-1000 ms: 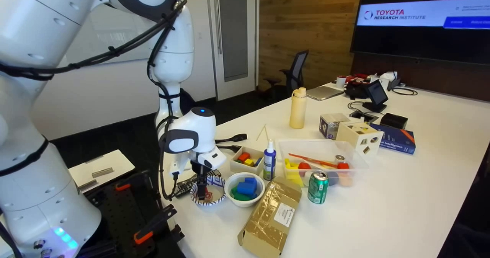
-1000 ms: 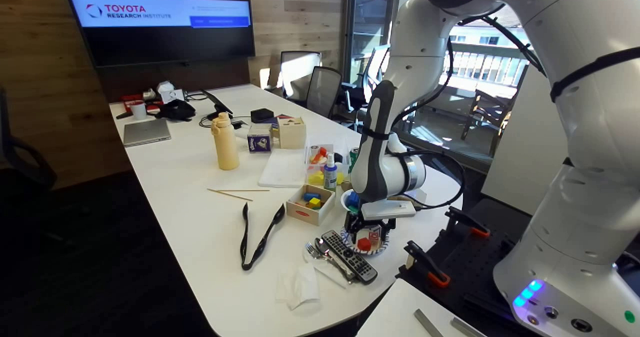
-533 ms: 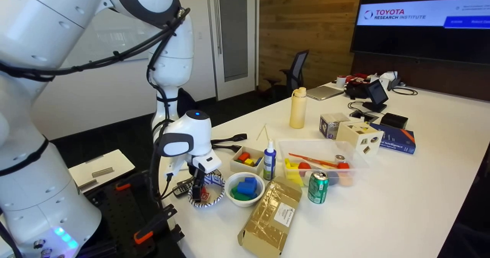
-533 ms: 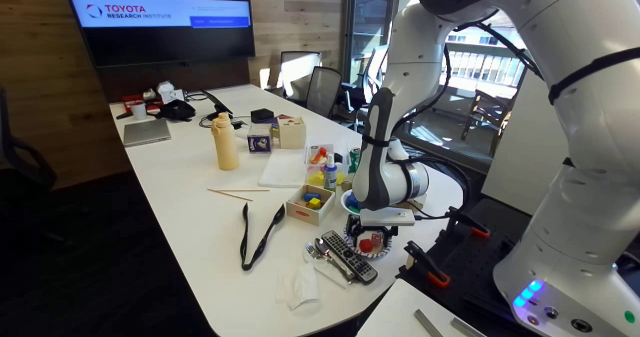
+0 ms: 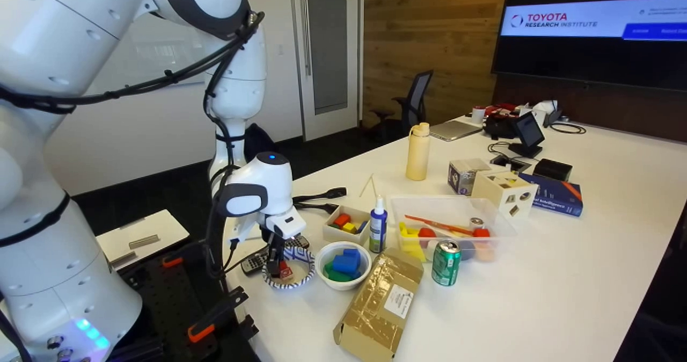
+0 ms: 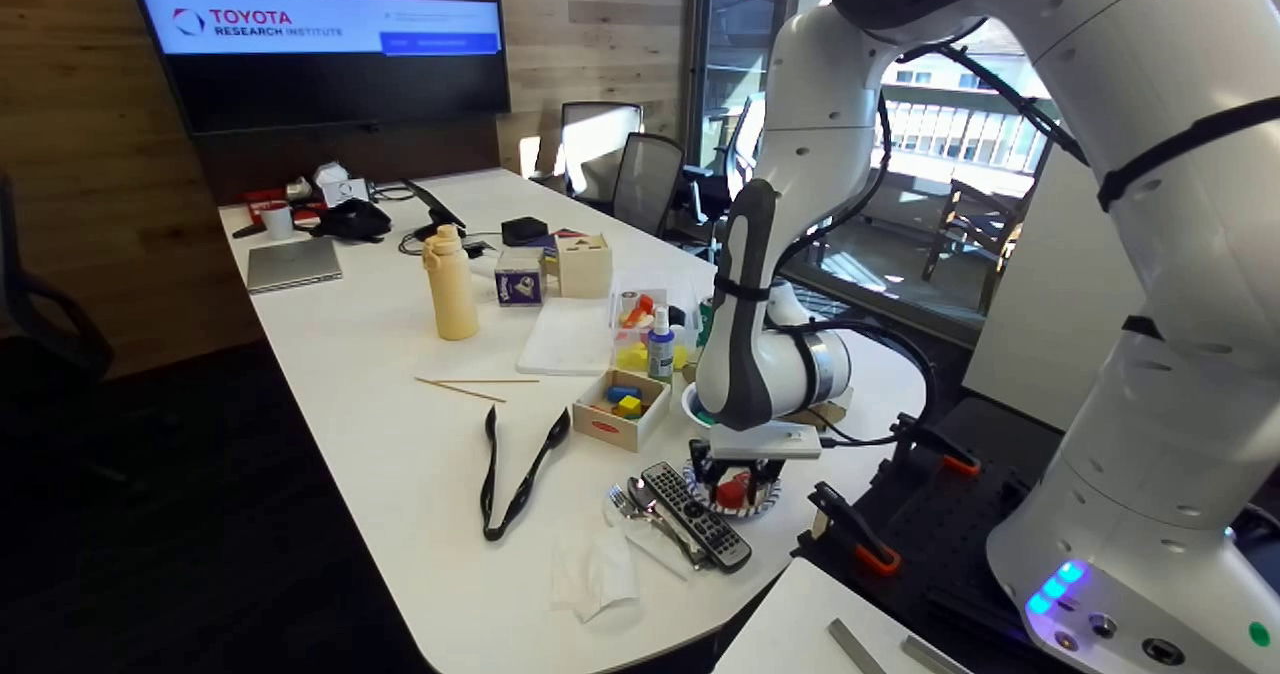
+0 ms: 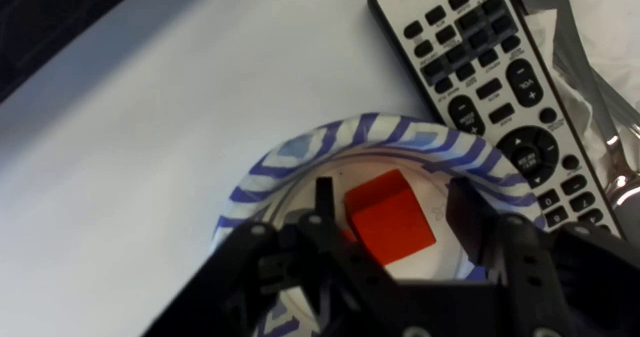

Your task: Place the objects from the black and white bowl in the box.

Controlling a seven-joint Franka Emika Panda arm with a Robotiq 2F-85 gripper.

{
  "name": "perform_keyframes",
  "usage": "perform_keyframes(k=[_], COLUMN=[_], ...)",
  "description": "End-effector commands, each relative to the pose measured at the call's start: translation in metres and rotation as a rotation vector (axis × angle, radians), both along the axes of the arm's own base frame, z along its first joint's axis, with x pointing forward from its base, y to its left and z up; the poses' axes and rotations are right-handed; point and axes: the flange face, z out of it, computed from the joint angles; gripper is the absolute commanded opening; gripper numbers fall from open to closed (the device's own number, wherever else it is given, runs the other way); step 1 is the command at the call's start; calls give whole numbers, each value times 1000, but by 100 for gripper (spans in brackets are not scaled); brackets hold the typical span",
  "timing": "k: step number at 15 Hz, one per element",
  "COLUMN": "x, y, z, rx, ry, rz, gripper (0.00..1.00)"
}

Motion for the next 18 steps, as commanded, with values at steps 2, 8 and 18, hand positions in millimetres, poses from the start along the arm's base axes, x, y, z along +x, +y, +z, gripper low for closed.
perform_keyframes(k=[2,8,18], x=[0,6,51], y=[5,2,11], z=[4,12,71], rx=[-16,-41,-95], ry=[-11,-11,-126], rz=[-18,12,113], gripper=[22,9,9])
